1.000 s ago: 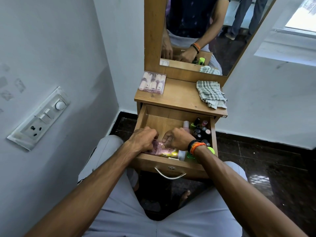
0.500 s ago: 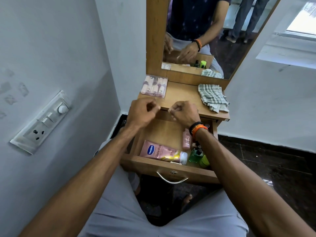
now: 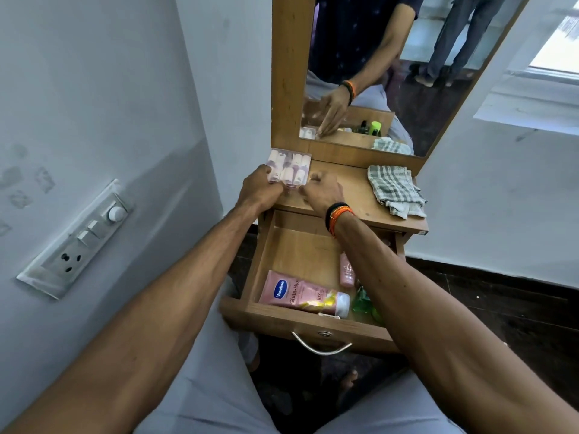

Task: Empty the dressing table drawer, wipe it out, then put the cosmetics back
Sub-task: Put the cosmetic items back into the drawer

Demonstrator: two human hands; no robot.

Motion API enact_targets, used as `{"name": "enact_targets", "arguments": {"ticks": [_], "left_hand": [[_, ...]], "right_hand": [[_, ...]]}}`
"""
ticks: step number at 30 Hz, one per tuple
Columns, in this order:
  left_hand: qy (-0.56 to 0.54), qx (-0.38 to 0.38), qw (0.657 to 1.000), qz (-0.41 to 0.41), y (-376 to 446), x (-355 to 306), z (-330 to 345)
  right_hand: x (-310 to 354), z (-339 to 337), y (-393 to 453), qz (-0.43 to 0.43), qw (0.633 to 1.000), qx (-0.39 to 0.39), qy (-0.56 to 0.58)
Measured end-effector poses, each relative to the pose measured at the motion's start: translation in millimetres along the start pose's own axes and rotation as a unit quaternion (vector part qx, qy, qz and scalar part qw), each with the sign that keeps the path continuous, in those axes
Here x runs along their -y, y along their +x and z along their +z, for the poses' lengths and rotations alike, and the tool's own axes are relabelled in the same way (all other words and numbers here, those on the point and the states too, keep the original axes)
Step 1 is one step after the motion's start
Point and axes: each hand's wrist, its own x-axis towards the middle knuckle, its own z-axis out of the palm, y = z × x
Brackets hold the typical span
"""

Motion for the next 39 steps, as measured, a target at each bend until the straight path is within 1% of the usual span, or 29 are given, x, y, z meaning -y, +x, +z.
{"name": "enact_targets", "arguments": {"ticks": [3,8,11,14,17,21,25,27,31,35,39], "left_hand": [[-0.001,-0.022,1.000,-0.010,-0.8,-1.6,1.1],[-0.012,-0.087,0.996,-0.032,-7.2,2.0,-0.7],[-0.042,-0.115,0.992,-0.041,-13.7,-2.8,-2.9],[-0.101,-0.122,0.985,-0.061,-17.3,-3.4,-4.6],[-0.164,-0.094,0.977,-0.097,-23.8,-1.6,-6.1],[-0.235,-0.054,0.960,-0.143,-34.6,3.0,-6.3],[-0.315,0.010,0.934,-0.168,-51.3,6.1,-13.4],[-0.335,0.050,0.925,-0.172,-60.8,7.2,-18.9],[-0.319,0.121,0.926,-0.161,-84.2,13.4,-27.8],[-0.264,0.167,0.938,-0.153,-106.8,24.5,-27.1],[-0.209,0.187,0.949,-0.144,-118.6,35.5,-19.9]], "right_hand": [[0.7,2.4,-2.3,0.016,0.999,-0.016,0.026],[-5.2,0.1,-7.9,0.048,0.996,-0.046,0.053],[-8.4,-4.1,-10.7,0.048,0.994,-0.065,0.075],[-10.8,-11.7,-10.6,0.063,0.990,-0.066,0.107],[-15.0,-19.8,-12.7,0.085,0.983,-0.050,0.154],[-25.0,-30.0,-22.6,0.098,0.977,-0.034,0.189],[-28.6,-44.0,-38.6,0.115,0.963,0.035,0.242],[-30.2,-54.3,-49.0,0.112,0.963,0.059,0.239],[-38.0,-76.9,-73.6,0.121,0.951,0.142,0.247],[-50.0,-90.0,-87.9,0.110,0.951,0.228,0.177],[-61.9,-94.5,-95.0,0.134,0.940,0.287,0.125]]}}
